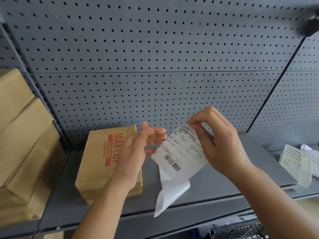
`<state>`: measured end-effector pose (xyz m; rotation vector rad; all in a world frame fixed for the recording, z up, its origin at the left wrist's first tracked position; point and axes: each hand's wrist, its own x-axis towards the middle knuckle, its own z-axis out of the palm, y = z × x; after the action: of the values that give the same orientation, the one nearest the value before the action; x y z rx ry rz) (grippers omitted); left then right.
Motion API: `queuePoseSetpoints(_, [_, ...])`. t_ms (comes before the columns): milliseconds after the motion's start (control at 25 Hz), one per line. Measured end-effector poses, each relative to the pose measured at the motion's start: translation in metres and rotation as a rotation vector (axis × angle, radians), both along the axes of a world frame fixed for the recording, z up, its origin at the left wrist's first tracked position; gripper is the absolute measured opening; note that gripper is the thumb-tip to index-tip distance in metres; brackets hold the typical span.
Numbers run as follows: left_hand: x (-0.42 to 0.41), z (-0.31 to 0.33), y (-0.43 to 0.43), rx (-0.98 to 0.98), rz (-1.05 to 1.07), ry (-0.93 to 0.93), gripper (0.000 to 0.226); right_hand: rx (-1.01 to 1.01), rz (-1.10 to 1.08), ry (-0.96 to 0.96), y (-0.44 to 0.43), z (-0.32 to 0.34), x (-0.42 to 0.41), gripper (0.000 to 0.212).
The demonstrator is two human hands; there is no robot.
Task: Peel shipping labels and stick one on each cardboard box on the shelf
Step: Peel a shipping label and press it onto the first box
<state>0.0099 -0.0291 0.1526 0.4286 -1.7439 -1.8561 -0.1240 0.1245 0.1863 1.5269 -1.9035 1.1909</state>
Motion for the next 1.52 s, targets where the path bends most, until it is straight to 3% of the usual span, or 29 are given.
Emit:
queuePoseSetpoints(120, [0.018,0.007,-0.006,-0.223,-0.05,-0.076,0.037,0.034,0.055,-0.029,-0.015,0.001,0.002,0.008])
queuePoseSetpoints(240, [0.029,0.005,-0.015,-0.21,0.106,-0.075,0.009,0.039,0.113,-0.065,-0.037,0.002,0.01,0.008])
queuePoseSetpoints(360, [0.042,-0.002,-0.028,-0.156,0.236,-0.083,0.003,0.059,0.151,-0.204,-0.061,0.002,0.019,0.019])
queuePoseSetpoints(640, [0.071,-0.013,-0.058,-0.045,0.506,-0.075,0.008,0.01,0.12,-0.79,-0.109,-0.014,0.038,0.02])
queuePoseSetpoints(760, [0.079,-0.022,-0.074,0.013,0.606,-0.051,0.006,0.23,0.259,-1.265,-0.124,-0.026,0.046,0.033])
queuePoseSetpoints(800, [0.081,-0.026,-0.079,0.032,0.627,-0.052,0.005,0.306,0.303,-1.33,-0.127,-0.031,0.049,0.036])
queuePoseSetpoints(1040, [0.084,-0.046,-0.107,0.08,0.601,-0.176,0.009,0.401,0.175,-1.211,-0.159,-0.054,0.055,0.031])
queuePoseSetpoints(1400, [0.065,-0.055,-0.146,-0.213,0.531,-0.48,0.019,0.517,-0.084,-0.908,-0.189,-0.075,0.041,0.007])
queuePoseSetpoints(1520, [0.064,-0.056,-0.151,-0.275,0.52,-0.537,0.02,0.551,-0.107,-0.848,-0.195,-0.08,0.038,0.01])
